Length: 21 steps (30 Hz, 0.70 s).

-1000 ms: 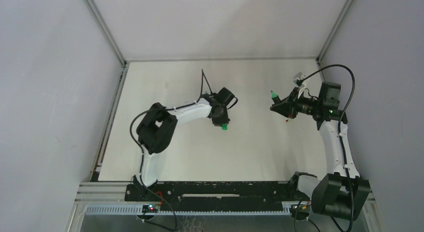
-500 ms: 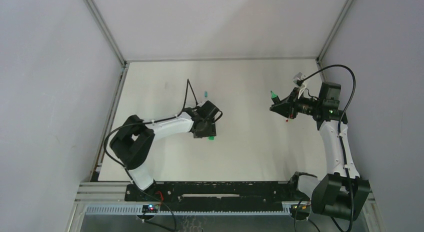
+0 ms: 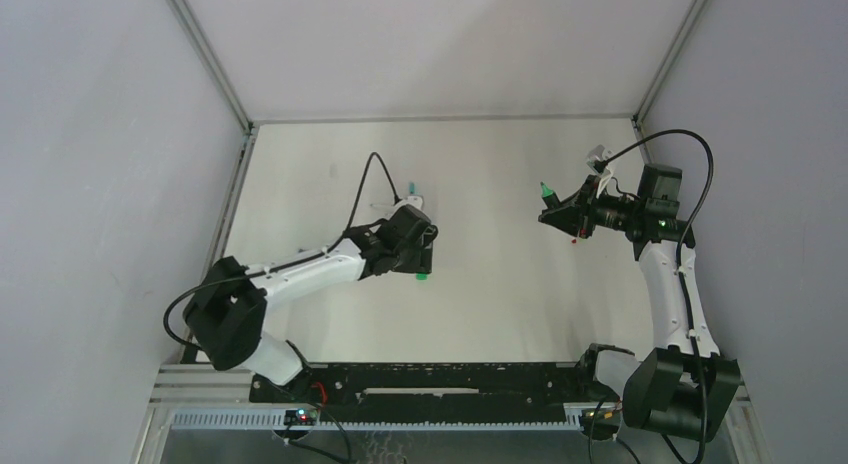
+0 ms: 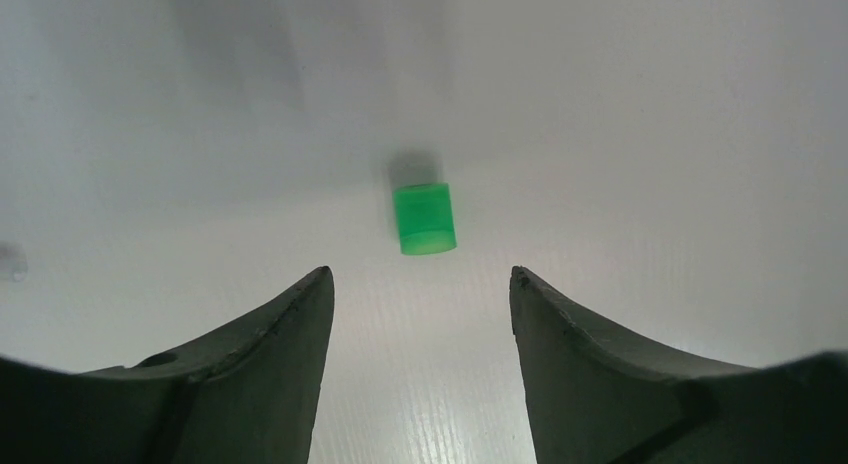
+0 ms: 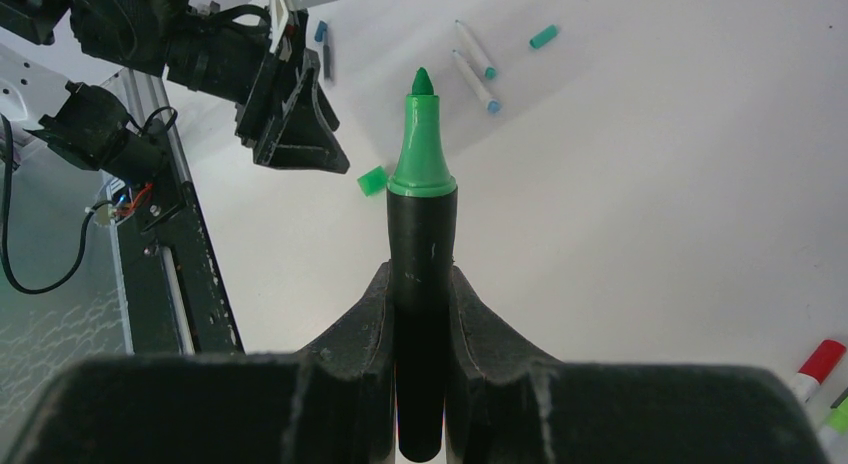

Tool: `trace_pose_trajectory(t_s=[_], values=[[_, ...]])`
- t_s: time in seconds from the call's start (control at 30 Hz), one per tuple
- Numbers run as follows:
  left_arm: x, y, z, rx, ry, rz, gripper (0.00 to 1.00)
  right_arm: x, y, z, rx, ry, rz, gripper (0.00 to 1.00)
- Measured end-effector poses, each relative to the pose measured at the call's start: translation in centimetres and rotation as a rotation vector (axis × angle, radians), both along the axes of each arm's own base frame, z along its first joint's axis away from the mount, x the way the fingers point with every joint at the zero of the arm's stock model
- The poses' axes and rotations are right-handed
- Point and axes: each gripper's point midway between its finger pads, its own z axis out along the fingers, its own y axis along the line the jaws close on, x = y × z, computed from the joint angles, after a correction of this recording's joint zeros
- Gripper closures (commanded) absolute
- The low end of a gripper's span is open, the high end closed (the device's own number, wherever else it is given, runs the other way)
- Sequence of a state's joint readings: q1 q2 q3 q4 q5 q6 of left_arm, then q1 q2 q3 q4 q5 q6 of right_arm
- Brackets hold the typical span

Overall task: Insert the pens into the pen caps
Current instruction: Move the pen cap to the center of the board.

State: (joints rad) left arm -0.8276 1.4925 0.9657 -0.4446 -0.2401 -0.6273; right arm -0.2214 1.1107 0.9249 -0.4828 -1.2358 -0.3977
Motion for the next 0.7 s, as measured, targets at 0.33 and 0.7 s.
trace_pose_trajectory(t_s=[0.33,0.7], values=[[1.1,-1.9,-1.0,0.069,-0.031,-0.056,0.32,-0.1,0.1,0.1,0.005,0.0,0.007,1.0],[1.9,-1.8,-4.2,0.193,0.049,-0.014,0.43,0.0,0.1,-0.1,0.007,0.008,0.007,1.0]])
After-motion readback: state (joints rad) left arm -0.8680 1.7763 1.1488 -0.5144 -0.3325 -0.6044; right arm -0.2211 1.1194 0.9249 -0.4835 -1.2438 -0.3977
